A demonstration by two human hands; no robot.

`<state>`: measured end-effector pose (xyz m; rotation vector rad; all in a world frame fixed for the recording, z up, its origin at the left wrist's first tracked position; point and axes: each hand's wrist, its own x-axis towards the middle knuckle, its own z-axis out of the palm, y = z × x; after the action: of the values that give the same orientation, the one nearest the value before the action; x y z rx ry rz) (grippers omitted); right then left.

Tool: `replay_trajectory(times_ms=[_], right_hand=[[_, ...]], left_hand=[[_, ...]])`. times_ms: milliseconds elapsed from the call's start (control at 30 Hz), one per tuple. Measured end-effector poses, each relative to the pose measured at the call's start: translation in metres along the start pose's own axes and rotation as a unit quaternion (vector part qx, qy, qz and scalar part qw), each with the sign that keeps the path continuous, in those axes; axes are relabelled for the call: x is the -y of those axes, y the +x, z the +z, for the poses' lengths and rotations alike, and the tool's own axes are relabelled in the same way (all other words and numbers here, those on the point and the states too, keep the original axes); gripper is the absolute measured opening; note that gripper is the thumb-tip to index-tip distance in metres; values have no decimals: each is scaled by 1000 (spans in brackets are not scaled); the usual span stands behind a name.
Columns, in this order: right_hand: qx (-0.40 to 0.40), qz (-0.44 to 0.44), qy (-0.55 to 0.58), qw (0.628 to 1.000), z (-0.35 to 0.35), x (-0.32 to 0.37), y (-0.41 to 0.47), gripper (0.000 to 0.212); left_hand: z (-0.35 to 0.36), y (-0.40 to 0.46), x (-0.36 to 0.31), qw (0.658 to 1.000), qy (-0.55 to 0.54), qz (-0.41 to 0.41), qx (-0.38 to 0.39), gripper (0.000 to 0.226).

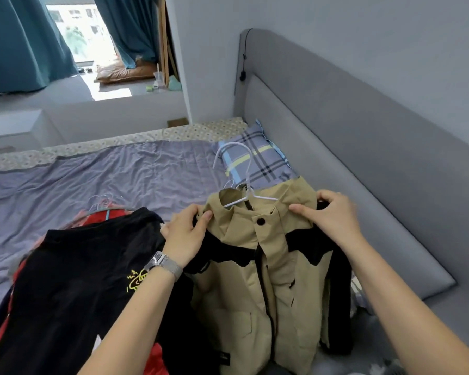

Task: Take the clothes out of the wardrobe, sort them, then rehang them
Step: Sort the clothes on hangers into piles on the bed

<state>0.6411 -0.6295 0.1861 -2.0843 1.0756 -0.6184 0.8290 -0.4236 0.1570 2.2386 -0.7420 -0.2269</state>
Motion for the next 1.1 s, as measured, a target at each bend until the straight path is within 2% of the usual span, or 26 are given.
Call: replay_trajectory(times_ms=[67,133,167,233,267,333,533,567,667,767,867,967,1000,1100], right_hand=[[21,15,17,1000,6,-15,27,50],[51,33,34,998,11,-28,56,52],[62,42,37,997,14,-35,71,53],[81,58,29,995,21,-49,98,53],[92,68,20,993,25,-56,111,51],[113,77,7,991,36,-66,134,47],[181,117,-8,977,105,-103,209,73],[190,117,-19,975,118,-104,218,68],[202,106,-85,970,151,-112,238,38],[240,100,-105,960,174,-129,252,33],[266,57,-138,952,186,-152,262,21],[275,10,-222,935,192,-167,263,9],[281,4,-266,922,193,-168,262,8],[274,-9,-372,887,204,-155,249,24]], left_hand=[[14,19,-3,1000,0,-5,3,29],[27,40,-5,1000,-5,6,-4,12],[34,50,-2,1000,-2,6,2,11],[44,65,6,999,13,-21,26,38],[46,71,11,999,25,-32,28,44],[52,77,21,998,36,-43,27,44],[66,87,38,994,23,-106,19,43],[69,89,40,993,21,-114,14,43],[78,92,44,989,15,-148,-1,41],[86,90,52,983,5,-181,4,41],[87,86,65,980,12,-198,-5,39],[82,78,74,977,19,-213,-18,38],[80,75,77,976,18,-218,-21,38],[72,67,90,973,21,-231,-20,39]])
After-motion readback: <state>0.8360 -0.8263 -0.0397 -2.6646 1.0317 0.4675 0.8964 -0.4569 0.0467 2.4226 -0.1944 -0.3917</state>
